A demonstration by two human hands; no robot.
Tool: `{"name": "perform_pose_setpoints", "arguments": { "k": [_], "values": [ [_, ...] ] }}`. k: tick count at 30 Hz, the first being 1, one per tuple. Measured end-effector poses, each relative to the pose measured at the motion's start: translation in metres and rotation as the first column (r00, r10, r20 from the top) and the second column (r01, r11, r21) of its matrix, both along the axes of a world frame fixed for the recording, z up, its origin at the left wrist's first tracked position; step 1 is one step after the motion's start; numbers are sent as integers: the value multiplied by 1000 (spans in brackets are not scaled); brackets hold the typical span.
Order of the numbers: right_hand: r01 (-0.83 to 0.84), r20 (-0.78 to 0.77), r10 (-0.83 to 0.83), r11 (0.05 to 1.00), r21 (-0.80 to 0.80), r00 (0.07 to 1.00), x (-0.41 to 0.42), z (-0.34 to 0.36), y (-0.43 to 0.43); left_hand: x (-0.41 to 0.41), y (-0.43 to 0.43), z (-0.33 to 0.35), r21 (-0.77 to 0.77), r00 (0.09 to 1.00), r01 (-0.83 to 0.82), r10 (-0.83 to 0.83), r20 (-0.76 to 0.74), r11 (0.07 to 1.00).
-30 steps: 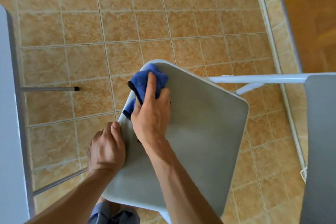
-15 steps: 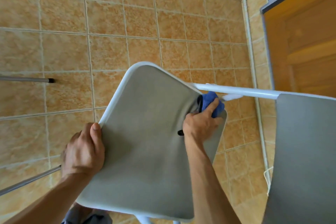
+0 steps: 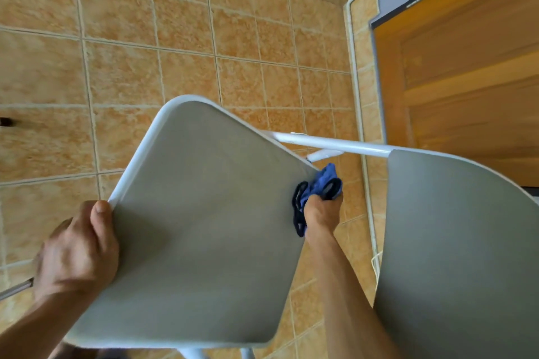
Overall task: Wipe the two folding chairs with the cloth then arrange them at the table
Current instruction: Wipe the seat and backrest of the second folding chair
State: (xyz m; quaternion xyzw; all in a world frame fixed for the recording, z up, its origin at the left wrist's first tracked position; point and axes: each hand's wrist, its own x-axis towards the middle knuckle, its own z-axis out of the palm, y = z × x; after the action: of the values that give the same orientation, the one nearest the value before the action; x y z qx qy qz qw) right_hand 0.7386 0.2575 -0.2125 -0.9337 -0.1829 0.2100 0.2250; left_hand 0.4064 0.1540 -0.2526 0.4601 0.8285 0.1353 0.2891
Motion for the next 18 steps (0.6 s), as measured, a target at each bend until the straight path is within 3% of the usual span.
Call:
{"name": "perform_pose_setpoints", "arguments": {
  "k": [2,5,8,11,14,18],
  "values": [
    [114,-70,-113,993,18,991,-3,1,8,0,0,0,9,1000,6,-6,10,1000],
    [122,17,-121,989,-88,993,-7,-1,9,1,0,-1,-22,999,1,-1,36,1000],
    [62,211,-13,971,-229,977,-1,-3,1,1,1,1,-35,998,2,1,65,999],
    [-23,314,92,976,-217,945,5,0,-5,-1,1,3,-29,996,10,-7,89,1000],
    [-88,327,139,982,-166,935,7,4,-3,-3,-1,-1,-16,997,18,-17,73,1000],
    [-152,257,209,962,-225,944,0,-12,3,0,3,1,30,998,7,-9,64,1000]
  ]
}}
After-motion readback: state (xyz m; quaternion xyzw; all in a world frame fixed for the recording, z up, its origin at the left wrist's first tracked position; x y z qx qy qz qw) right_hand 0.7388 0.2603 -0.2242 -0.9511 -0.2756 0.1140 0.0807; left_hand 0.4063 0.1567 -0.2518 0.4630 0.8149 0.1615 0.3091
